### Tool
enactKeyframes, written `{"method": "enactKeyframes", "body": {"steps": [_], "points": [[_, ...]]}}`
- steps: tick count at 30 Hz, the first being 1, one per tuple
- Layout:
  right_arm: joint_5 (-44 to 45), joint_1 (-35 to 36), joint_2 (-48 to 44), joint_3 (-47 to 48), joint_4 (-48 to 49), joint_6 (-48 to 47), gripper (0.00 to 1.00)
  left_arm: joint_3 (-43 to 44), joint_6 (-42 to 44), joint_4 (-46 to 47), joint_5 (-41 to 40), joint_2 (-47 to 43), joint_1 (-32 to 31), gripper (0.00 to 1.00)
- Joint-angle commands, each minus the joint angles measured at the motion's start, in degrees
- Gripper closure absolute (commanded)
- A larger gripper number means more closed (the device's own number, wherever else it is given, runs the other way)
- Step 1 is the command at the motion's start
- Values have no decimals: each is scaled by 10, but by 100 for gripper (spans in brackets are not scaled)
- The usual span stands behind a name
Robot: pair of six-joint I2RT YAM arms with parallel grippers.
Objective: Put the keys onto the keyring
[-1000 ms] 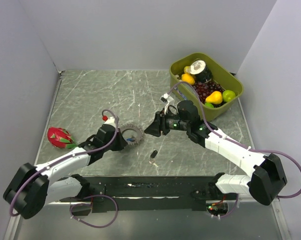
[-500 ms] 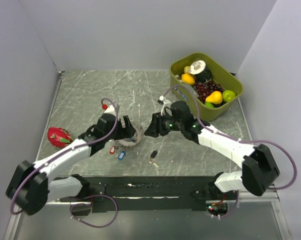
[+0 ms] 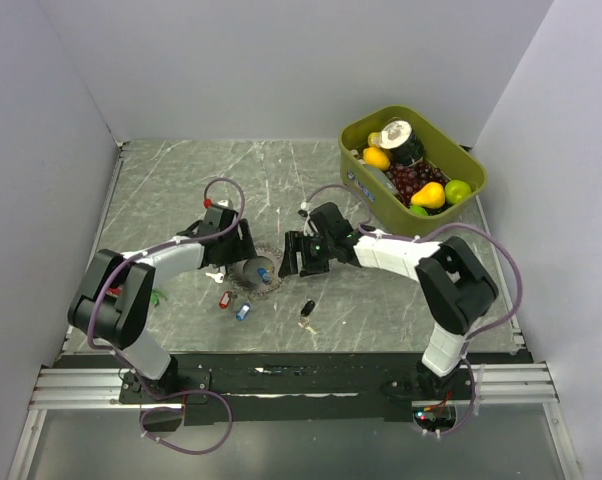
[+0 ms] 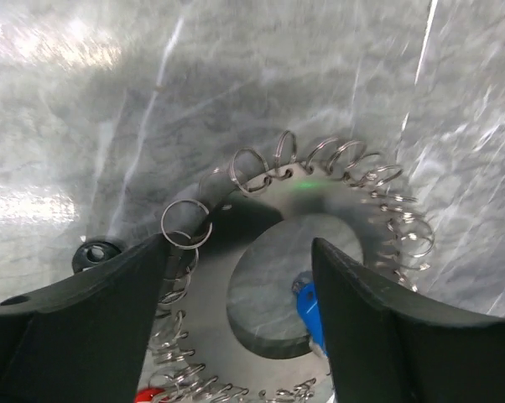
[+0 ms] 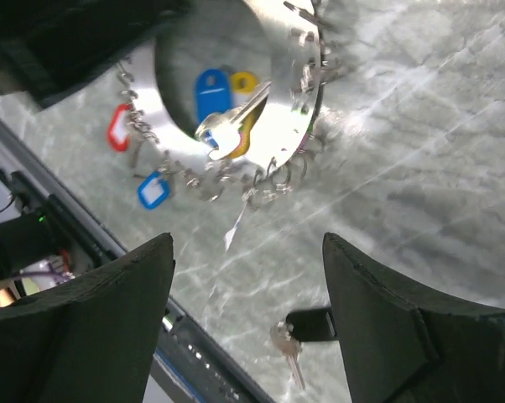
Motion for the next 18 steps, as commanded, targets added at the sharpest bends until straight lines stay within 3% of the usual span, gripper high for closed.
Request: {"method": "enactKeyframes", "body": {"steps": [1, 12, 15, 18], "points": [[-8, -1, 39, 32, 23, 16, 22, -10, -13, -4, 19, 11, -1, 28], [12, 6, -13, 15, 8, -27, 18, -139, -55, 13, 62, -81, -5, 51], [43, 22, -37, 11, -13, -41, 17, -154, -65, -1, 48, -111, -12, 51], [86, 43, -59, 9, -39, -54, 17, -157, -68, -19, 25, -148, -12, 44]]}}
